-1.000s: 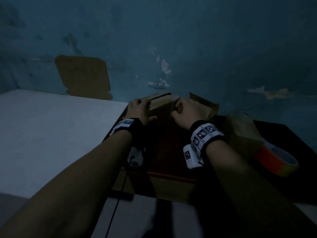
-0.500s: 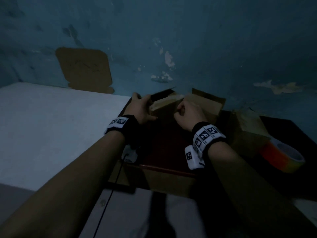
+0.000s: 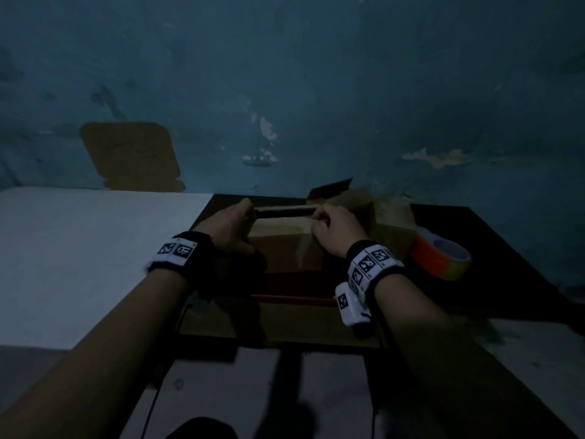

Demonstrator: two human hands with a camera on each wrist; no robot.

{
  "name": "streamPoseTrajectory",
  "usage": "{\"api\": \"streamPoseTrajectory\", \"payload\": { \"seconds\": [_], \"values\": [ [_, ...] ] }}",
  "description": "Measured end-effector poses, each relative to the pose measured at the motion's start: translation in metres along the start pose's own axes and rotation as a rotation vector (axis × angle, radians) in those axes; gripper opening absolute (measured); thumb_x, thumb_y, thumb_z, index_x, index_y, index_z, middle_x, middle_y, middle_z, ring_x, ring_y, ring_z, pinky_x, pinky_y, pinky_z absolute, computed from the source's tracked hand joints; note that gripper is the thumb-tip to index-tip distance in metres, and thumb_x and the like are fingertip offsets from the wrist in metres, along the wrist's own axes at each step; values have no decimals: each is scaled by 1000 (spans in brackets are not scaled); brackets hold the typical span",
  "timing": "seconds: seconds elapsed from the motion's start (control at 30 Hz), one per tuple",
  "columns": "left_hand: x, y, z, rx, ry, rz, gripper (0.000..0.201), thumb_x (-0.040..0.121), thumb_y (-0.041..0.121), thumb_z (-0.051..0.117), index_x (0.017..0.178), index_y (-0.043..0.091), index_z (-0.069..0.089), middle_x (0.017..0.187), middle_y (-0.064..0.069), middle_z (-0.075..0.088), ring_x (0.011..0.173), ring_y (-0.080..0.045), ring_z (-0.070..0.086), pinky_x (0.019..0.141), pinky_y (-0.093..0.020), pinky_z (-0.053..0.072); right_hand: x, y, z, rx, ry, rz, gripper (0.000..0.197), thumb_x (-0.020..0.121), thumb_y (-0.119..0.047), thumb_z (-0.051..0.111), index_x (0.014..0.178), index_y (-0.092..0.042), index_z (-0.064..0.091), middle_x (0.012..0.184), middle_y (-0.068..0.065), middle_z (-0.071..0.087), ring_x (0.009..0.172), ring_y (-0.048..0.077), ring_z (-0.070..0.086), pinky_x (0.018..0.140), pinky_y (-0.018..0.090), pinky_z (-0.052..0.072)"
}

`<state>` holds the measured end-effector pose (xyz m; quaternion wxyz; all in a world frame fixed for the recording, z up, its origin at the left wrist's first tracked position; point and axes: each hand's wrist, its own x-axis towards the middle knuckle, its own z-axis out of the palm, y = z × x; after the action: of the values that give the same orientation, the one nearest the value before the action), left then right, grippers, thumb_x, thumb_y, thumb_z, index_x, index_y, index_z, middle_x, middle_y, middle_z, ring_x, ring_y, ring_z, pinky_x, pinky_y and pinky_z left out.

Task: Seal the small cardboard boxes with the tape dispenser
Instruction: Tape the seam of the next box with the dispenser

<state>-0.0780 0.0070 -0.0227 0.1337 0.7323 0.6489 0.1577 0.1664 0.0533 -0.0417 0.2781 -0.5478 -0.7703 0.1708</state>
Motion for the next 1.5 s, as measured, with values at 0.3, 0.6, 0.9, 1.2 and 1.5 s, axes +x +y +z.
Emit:
{"api": "streamPoseTrajectory", "payload": {
  "seconds": [0.3,0.6,0.9,1.2,1.5],
  "values": [
    [6,48,23,95,-91,11,109,64,43,84,148,37,16,147,-17,30,126,-40,44,100,-50,45,-22,23,-22,44,18,43,25,91,-30,56,109,-13,55,107,10,56,87,20,52,62,26,35],
    [4,87,47,244,-10,-92,90,65,54,77,135,23,29,155,-4,21,146,-34,7,106,-73,10,-30,18,-19,66,93,90,25,90,-22,57,108,-6,55,115,17,51,97,29,53,73,26,36],
    [1,82,56,222,-22,45,93,73,47,77,144,15,25,161,-6,10,148,-27,3,117,-55,13,-35,31,-47,103,297,197,13,91,-24,52,97,-13,52,81,2,52,78,24,54,67,31,43],
    [2,86,59,210,-7,72,94,73,47,77,144,14,25,161,-7,11,148,-27,4,116,-53,20,-45,103,-80,-170,276,554,35,90,-19,48,124,-16,49,137,20,41,130,38,33,104,48,31],
    [9,89,64,191,-13,71,93,72,46,78,145,18,26,161,-6,11,148,-27,5,116,-55,23,-61,140,-65,-408,256,457,45,87,-20,62,129,-13,46,113,18,62,111,34,57,98,39,36]
  ]
}}
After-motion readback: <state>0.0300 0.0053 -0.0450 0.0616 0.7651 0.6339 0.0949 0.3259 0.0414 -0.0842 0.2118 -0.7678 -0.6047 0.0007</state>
